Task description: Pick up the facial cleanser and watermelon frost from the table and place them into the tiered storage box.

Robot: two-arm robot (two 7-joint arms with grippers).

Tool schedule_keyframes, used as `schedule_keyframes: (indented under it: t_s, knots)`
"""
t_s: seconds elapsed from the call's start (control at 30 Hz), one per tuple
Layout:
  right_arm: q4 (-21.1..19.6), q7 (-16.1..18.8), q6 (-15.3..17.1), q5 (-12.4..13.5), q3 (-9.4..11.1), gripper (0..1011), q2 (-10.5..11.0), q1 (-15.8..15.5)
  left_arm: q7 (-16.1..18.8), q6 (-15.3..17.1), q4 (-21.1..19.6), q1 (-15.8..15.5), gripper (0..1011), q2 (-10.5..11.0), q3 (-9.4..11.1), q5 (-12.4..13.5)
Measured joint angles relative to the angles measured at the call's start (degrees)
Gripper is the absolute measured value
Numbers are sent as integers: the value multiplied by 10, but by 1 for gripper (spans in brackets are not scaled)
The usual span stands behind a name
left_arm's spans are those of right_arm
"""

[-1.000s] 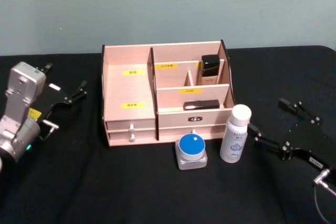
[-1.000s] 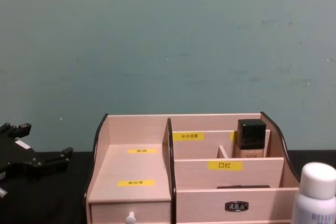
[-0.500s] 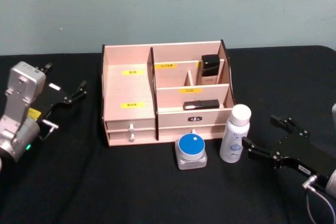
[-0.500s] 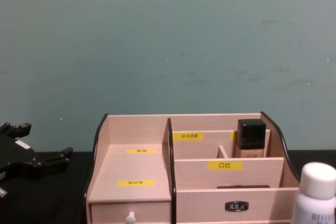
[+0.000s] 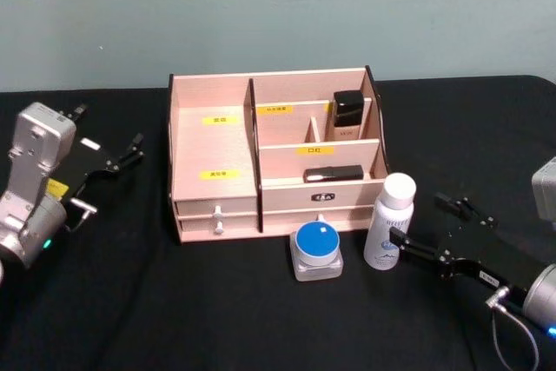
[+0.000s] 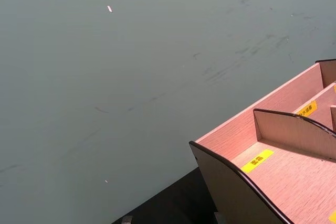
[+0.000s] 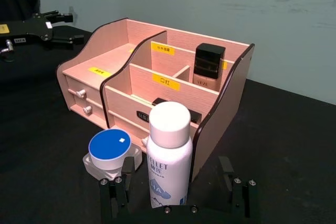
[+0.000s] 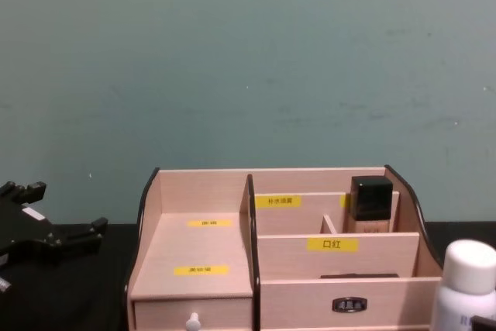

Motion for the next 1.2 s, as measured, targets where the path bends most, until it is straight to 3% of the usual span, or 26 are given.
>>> schedule_keyframes:
  t_s: [0.33,0.93,1.2]
  knots:
    - [29,20,-3,-16,-8,1000,-26,25,0,0,0,0,1010,0,0,0]
    - [67,34,-3,-70,-22,1000,-64,67,0,0,0,0,1010,0,0,0]
    - [68,34,-3,-72,-22,1000,-65,68,0,0,0,0,1010,0,0,0]
